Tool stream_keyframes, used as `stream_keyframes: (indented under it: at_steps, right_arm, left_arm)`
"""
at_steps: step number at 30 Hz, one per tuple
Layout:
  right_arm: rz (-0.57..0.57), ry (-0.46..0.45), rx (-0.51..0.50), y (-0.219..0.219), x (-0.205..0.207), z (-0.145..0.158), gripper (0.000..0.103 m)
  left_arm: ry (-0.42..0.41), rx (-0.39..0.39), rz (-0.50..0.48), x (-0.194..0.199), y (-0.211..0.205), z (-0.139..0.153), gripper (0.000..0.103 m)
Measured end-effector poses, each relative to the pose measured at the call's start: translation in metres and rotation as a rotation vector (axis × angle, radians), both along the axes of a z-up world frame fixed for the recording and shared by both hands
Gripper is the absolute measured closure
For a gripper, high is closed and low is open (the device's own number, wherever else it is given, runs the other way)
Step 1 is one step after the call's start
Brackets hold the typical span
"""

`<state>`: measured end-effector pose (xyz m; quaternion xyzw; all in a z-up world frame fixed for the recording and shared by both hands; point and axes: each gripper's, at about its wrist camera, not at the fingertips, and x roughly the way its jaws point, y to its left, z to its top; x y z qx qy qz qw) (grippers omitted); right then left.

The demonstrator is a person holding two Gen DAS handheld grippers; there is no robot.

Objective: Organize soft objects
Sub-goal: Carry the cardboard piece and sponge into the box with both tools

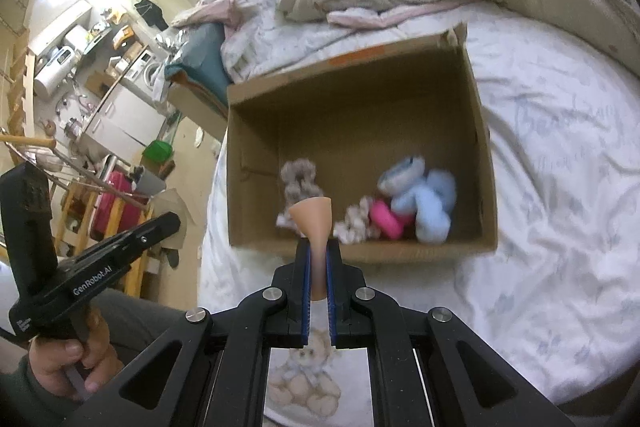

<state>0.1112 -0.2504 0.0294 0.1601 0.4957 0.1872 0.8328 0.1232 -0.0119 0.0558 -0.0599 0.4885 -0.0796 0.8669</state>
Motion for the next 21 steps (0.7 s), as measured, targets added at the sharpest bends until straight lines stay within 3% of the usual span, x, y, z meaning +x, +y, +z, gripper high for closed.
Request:
stream_keyframes:
  at_steps: [10,21]
  right_arm:
    - [0.002,0.027,-0.005,-0.001,0.047,-0.021,0.095]
    - [-0.019,0.097,-0.001,0.000,0.060,-0.062,0.095]
  left_arm:
    - [0.040,0.032,-0.044,0.040,-0.025,-0.027,0.096]
    - [0.101,0.029,-0.055,0.057,-0.036,-0.073,0.095]
